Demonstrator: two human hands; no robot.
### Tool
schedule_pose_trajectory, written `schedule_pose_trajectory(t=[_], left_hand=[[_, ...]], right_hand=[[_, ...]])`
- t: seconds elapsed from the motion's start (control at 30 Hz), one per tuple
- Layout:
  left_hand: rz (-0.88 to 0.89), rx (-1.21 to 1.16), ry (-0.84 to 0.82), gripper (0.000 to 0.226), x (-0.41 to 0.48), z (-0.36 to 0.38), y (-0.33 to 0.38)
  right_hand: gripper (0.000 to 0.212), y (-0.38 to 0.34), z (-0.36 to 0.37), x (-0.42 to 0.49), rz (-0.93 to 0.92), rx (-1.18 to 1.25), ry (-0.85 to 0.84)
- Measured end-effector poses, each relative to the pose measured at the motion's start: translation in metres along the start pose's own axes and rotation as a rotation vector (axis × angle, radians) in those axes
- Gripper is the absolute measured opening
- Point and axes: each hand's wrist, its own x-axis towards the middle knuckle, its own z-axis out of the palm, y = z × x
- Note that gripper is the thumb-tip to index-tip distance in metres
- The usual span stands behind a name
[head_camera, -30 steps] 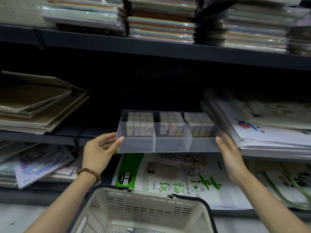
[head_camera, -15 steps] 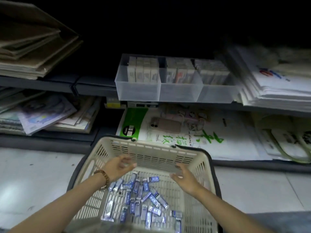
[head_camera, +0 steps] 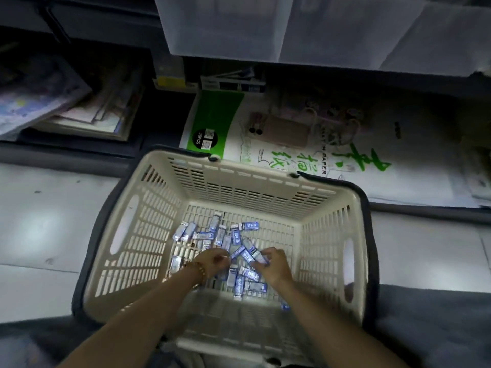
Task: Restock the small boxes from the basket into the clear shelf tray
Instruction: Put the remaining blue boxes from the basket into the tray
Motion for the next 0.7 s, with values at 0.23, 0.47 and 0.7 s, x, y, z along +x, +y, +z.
schedule_pose_trajectory(t=[0.23,0.47,0.7], left_hand=[[-0.060,0.277,0.104,0.031,0.031,0.016,0.003],[-0.102,0.189,0.175,0.025,0.037,0.025,0.005],[-0.090,-0.043,0.173,0.019,0.043,0.022,-0.002]], right_hand=[[0.033,-0.001,0.018,0.001,-0.026,-0.145,0.096],[0.022,-0.007,0.026,0.006,-0.028,-0.008,0.062],[0.021,-0.008,0.022,0.018,0.265,0.316,-0.051]])
